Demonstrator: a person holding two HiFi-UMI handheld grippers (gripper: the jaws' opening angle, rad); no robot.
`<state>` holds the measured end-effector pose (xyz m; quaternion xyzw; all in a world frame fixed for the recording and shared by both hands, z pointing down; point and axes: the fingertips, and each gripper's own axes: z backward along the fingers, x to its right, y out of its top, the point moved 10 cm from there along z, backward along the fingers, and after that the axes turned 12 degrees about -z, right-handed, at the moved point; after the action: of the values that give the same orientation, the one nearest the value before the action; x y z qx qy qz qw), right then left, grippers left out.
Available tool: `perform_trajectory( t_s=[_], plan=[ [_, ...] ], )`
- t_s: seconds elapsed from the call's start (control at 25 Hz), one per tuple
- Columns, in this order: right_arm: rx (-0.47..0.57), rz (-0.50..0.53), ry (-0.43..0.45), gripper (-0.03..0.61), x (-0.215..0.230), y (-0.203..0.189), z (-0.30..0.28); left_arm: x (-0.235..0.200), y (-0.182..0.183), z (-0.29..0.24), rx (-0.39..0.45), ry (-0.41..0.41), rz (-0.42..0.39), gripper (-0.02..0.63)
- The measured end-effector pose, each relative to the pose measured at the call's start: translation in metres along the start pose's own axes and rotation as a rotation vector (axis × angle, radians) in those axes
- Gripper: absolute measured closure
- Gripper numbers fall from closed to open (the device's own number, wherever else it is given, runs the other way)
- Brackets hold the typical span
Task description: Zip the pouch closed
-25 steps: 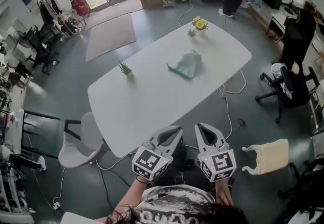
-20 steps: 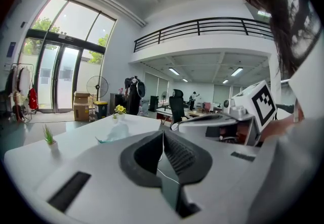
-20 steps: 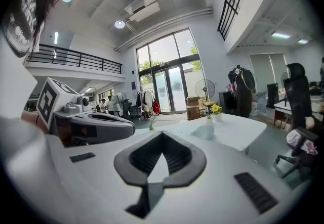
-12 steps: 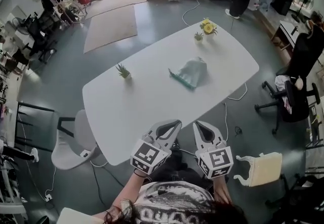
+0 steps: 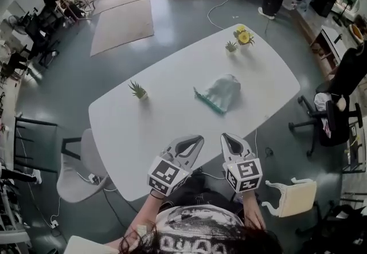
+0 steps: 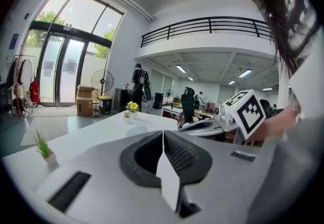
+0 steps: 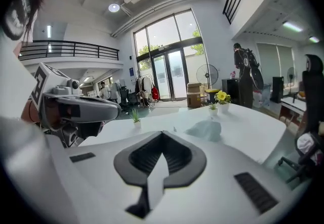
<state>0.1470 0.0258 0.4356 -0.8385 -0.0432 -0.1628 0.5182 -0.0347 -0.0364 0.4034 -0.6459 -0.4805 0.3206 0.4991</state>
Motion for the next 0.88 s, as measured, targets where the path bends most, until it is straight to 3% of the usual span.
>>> perform_trajectory(
  t_s=[0.36,0.56,0.88],
  plan=[
    [-0.088,0.042,-0.04,0.579,0.019,-0.001,-0.054,-0.029,-0.024,-0.008,-0.018,-0.04,0.033,0.598],
    [-0.136,0.085,-0.061,0.577,0.033,0.0,-0.092,-0.041,-0.028,-0.002,-0.022,0.001,0.05,0.6],
    [-0.291,0.149,-0.051,0.515,0.071,-0.004,-0.151,-0.052,-0.028,-0.006,-0.026,0.085,0.076,0.598]
  ],
)
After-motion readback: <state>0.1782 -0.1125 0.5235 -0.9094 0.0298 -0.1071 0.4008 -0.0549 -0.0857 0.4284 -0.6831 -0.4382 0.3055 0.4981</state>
